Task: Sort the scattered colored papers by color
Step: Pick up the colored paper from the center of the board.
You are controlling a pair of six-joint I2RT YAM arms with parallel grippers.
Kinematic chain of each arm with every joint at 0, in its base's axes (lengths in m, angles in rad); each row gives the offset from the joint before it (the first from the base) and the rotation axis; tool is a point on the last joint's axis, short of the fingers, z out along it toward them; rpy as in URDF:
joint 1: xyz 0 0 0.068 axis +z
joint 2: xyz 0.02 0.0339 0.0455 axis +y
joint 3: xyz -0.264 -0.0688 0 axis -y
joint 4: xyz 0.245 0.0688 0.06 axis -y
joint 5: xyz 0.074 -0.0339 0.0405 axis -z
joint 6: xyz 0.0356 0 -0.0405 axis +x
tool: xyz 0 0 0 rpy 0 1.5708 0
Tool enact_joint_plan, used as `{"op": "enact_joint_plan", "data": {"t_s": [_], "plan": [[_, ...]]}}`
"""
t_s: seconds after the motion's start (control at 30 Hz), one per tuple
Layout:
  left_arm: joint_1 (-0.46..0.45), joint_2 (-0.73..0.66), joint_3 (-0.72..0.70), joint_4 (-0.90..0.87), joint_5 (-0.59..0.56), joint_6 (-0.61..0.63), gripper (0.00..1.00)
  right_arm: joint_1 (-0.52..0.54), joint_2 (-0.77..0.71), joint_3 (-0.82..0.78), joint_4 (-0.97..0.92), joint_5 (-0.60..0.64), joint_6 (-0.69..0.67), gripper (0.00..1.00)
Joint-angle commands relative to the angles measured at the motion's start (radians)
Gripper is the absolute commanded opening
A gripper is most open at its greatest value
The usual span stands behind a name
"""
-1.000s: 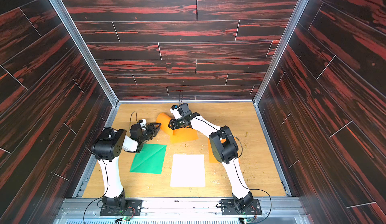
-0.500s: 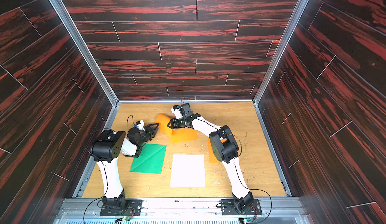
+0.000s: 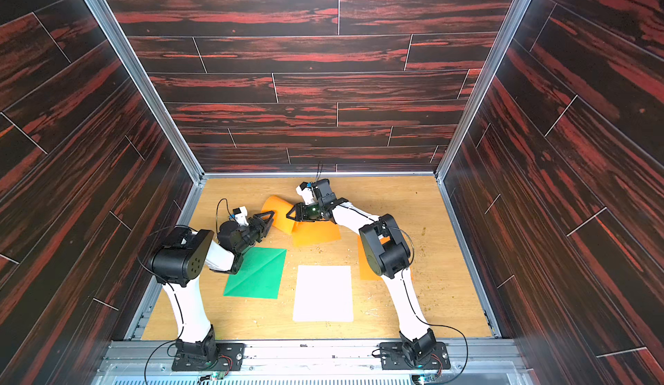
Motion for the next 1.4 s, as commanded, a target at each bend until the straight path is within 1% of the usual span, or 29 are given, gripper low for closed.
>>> {"op": "enact_joint_plan", "data": {"t_s": [0.0, 0.2, 0.47, 0.7, 0.83, 1.0, 1.13, 1.37], "plan": [[-0.002, -0.031, -0.006, 0.003, -0.003, 0.015, 0.5, -0.01, 0.031, -0.005, 0.046, -0.055, 0.039, 0.5], [-0.016, -0.086, -0.048, -0.042, -0.013, 0.029, 0.5, -0.017, 0.048, -0.005, 0.075, -0.079, 0.067, 0.49], [-0.045, -0.072, -0.057, -0.007, -0.022, 0.011, 0.5, -0.019, 0.065, -0.002, 0.105, -0.107, 0.094, 0.5], [-0.049, -0.083, -0.071, -0.033, -0.03, 0.031, 0.5, -0.023, 0.068, 0.001, 0.115, -0.116, 0.105, 0.5], [-0.051, -0.101, -0.093, -0.02, -0.042, 0.028, 0.5, -0.029, 0.07, 0.003, 0.118, -0.119, 0.108, 0.5], [-0.05, -0.131, -0.116, -0.044, -0.052, 0.047, 0.5, -0.032, 0.074, 0.001, 0.123, -0.131, 0.109, 0.5], [-0.05, -0.129, -0.123, -0.032, -0.06, 0.047, 0.5, -0.032, 0.069, -0.006, 0.126, -0.133, 0.112, 0.5], [-0.05, -0.101, -0.095, -0.032, -0.055, 0.046, 0.5, -0.032, 0.054, -0.02, 0.153, -0.159, 0.131, 0.51]]}}
